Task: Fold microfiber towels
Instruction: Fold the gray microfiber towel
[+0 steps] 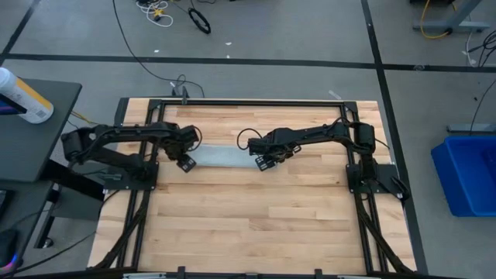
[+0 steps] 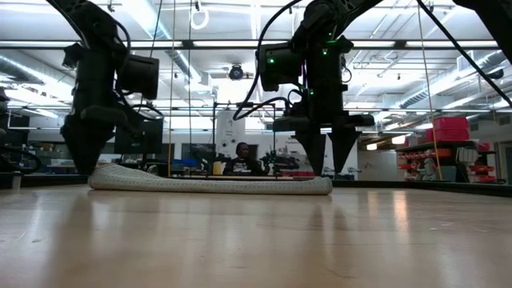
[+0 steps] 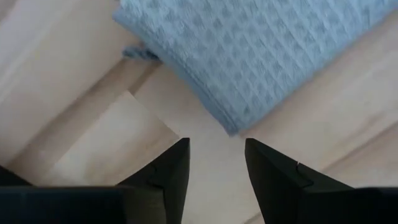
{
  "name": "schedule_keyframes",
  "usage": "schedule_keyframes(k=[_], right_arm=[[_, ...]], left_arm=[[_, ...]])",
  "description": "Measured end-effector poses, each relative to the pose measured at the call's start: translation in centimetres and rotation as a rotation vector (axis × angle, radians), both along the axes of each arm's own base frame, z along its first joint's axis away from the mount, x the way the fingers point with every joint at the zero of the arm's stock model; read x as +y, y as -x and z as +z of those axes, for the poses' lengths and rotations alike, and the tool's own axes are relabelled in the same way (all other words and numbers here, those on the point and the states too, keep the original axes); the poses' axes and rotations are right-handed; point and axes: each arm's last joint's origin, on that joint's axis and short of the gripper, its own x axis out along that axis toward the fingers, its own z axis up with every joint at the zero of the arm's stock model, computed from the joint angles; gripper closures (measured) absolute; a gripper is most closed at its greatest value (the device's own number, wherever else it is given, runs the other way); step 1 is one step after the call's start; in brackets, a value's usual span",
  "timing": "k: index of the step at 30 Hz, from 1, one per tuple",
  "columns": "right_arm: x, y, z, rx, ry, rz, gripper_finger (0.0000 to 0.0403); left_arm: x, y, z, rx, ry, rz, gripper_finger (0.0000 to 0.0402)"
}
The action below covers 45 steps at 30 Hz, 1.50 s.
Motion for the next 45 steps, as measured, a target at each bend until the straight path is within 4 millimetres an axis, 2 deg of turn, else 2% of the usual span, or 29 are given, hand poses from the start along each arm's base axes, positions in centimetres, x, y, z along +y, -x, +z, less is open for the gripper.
schedule_keyframes(k=[4,9,15,21,26,32,41,45], right_arm=[[0.0,0.0,0.0,0.001,0.000,0.004,0.0177],[0.0,0.0,0.0,0.001,0.000,0.005,0.0190],[0.4,0.0,0.0,0.001,0.000,0.016,0.0198],[0.6,-0.1,0.0,0.002,0.011,0.018,0.0183],[0.6,0.0,0.0,0.007,0.011,0.018,0.0192],[0.6,0.0,0.0,0.007,0.011,0.018,0.0209],[0.3,-0.2,0.0,-0.017,-0.019,-0.008,0.0174],[0.2,-0.2,0.0,-0.021,-0.020,-0.014,0.0178]], left_arm=[[0.2,-0.2,-0.2,0.013,-0.033,-0.001,0.0235],[0.3,0.1,-0.2,0.057,-0.085,0.030,0.0254],[0.3,0.5,-0.2,0.112,-0.122,0.079,0.0324],[0.4,0.4,-0.2,0.113,-0.150,0.091,0.0393],[0.6,0.0,-0.1,0.063,-0.160,0.063,0.0397],[0.8,-0.5,-1.1,0.089,-0.139,0.053,0.0399],[1.1,-1.3,-2.6,0.125,-0.092,0.006,0.0400],[1.1,-1.3,-2.6,0.124,-0.097,-0.008,0.0400]])
